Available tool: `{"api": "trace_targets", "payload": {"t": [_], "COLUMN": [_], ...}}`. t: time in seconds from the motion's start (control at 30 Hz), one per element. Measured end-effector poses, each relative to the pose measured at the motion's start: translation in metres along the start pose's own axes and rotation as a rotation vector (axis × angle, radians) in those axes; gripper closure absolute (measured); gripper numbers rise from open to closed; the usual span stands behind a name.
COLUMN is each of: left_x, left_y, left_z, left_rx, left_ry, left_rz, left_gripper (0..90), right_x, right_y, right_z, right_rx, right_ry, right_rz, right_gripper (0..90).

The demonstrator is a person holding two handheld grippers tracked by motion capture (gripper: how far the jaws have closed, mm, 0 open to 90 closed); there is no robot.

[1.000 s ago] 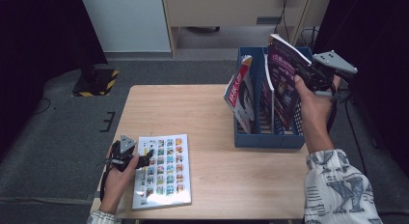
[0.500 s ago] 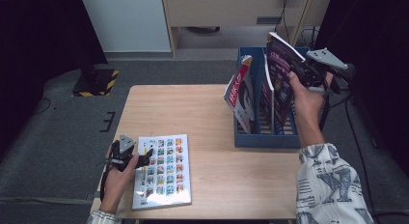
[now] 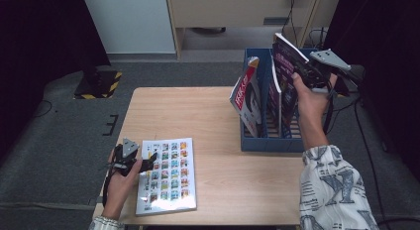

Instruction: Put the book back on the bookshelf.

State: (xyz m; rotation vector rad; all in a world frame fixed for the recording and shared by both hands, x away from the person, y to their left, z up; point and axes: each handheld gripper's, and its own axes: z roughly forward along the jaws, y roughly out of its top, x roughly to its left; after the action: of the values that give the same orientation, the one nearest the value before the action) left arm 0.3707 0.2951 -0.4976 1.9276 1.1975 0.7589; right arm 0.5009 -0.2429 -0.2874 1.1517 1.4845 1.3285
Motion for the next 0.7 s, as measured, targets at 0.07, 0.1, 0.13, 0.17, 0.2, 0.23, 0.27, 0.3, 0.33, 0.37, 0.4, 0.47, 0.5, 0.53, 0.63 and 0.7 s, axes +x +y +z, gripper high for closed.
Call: {"api": "trace_targets", "payload": {"t": [0.07,0.1,0.13,0.17,0.2,0.23,0.27,0.3,0.33,0.37,0.4,0.47,0.5,0.53,0.63,0.7], "left_x": [0.0004,0.0005,0.0005,0.0005,0.0005,0.0005,0.0004,0.0003,0.0002,0.0001,-0.0001,-0.0003,-0.0002,0.0,0.0006,0.0009], "left_y": [-0.0001,-0.0002,-0.0002,-0.0002,-0.0001,0.0,0.0001,0.0001,0.0001,0.0001,0.0001,0.0001,0.0001,0.0001,0.0,-0.0001], "left_z": [0.0002,0.0003,0.0004,0.0003,0.0001,0.0,-0.0001,0.0,0.0003,0.0003,0.0004,0.0004,0.0005,0.0005,0.0004,0.0007], "left_rx": [0.002,0.002,0.002,0.002,0.001,0.001,0.0,0.001,0.0,0.0,0.0,0.0,0.0,0.0,0.001,0.001], "left_ry": [-0.001,-0.001,-0.001,-0.001,-0.001,-0.002,-0.001,-0.001,-0.002,-0.002,-0.002,-0.003,-0.003,-0.004,-0.003,-0.003], "left_rz": [-0.002,-0.002,-0.002,-0.002,-0.002,-0.002,-0.001,-0.001,0.0,0.0,-0.001,0.0,0.0,-0.001,-0.003,-0.003], "left_gripper": [4.1,4.1,4.2,4.1,4.2,4.1,4.1,4.1,4.1,4.1,4.2,4.1,4.1,4.1,4.1,4.2], "right_x": [0.0001,0.0,-0.0002,-0.0006,-0.0012,-0.0016,-0.0018,-0.0018,-0.0015,-0.0013,-0.0011,-0.0009,-0.0005,0.0004,0.0022,0.0018], "right_y": [-0.0001,-0.0002,-0.0004,-0.0007,-0.0007,-0.0008,-0.0008,-0.0007,-0.0007,-0.0007,-0.0007,-0.0011,-0.0016,-0.0024,-0.0045,-0.0058], "right_z": [0.002,0.0025,0.003,0.0034,0.0033,0.0032,0.003,0.0028,0.0029,0.0029,0.0031,0.0039,0.0049,0.0057,0.0069,0.0075], "right_rx": [-0.002,-0.002,-0.003,-0.003,-0.001,-0.002,-0.002,-0.002,-0.002,-0.002,-0.003,-0.004,-0.005,-0.004,-0.01,-0.016], "right_ry": [-0.001,-0.002,-0.003,-0.005,-0.003,-0.004,-0.006,-0.007,-0.007,-0.007,-0.008,-0.012,-0.013,-0.012,-0.016,-0.018], "right_rz": [0.003,0.005,0.008,0.01,0.013,0.016,0.018,0.017,0.017,0.016,0.017,0.013,0.004,-0.012,-0.019,-0.012], "right_gripper": [83.8,83.7,83.7,83.7,83.7,83.7,83.7,83.7,83.7,83.7,83.7,83.7,83.7,83.8,83.7,83.8]}}
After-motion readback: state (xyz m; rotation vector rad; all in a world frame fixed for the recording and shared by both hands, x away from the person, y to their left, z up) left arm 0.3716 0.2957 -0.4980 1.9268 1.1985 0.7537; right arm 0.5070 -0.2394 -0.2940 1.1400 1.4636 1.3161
